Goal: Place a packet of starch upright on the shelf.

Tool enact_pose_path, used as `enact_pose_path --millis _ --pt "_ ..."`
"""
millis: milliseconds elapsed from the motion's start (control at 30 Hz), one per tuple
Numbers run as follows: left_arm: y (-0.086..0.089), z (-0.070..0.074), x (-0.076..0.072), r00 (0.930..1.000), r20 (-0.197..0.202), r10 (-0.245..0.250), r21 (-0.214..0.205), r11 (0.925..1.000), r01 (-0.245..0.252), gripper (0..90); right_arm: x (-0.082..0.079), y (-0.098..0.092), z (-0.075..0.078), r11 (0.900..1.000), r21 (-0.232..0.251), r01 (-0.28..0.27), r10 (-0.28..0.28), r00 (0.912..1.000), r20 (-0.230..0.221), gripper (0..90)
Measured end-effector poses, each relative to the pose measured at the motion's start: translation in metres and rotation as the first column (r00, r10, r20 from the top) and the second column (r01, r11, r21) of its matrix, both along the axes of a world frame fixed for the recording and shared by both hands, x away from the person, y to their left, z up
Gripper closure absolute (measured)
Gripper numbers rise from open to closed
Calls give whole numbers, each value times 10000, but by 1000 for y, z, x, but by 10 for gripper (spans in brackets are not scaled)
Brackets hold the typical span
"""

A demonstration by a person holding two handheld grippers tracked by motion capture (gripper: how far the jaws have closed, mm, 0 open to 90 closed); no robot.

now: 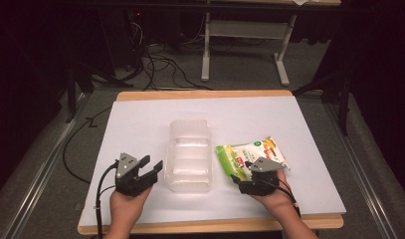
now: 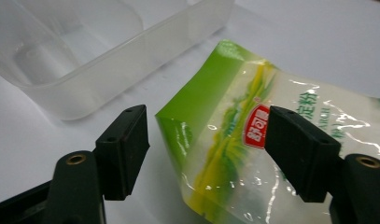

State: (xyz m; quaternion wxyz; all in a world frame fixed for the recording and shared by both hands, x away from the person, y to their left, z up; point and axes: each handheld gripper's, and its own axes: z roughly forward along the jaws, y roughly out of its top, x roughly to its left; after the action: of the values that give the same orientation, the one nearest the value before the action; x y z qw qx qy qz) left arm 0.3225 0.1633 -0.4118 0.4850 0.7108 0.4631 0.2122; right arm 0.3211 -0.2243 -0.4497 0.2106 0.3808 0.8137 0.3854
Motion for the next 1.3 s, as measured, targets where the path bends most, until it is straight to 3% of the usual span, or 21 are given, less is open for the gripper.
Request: enact_pose_path --millis 167,433,667,800,833,933,967,1100,1300 --pt "17 -7 10 9993 -327 180 -17 9998 -181 485 3 14 -9 9980 -628 98 -108 9998 -167 252" --pt "23 -12 15 9981 -599 107 -164 9998 -117 483 12 24 -20 9835 -1696 635 -638 9980 40 173" --pt "21 -12 15 9978 -660 37 -148 9999 -47 482 15 24 -28 9760 -2053 725 -730 9973 50 174" --pt "21 -12 15 9977 -674 8 -160 9999 -19 480 15 25 -28 9724 -2155 895 -842 9959 337 240" --pt "21 -13 15 9975 -700 -18 -160 9999 7 480 15 22 -27 9688 -2204 1131 -1039 9932 529 307" --pt "21 -13 15 9973 -735 -48 -112 9999 40 479 15 20 -26 9695 -2133 1206 -1109 9922 566 349" --pt "20 -14 15 9971 -762 -46 -77 10000 41 479 16 19 -25 9711 -2095 1141 -1034 9927 612 438" --pt "19 -14 14 9970 -772 -102 -53 9999 98 479 15 21 -28 9660 -2424 898 -767 9951 632 545" --pt "17 -15 14 9966 -808 -181 13 9998 183 477 15 21 -26 9729 -2232 609 -544 9979 350 740"
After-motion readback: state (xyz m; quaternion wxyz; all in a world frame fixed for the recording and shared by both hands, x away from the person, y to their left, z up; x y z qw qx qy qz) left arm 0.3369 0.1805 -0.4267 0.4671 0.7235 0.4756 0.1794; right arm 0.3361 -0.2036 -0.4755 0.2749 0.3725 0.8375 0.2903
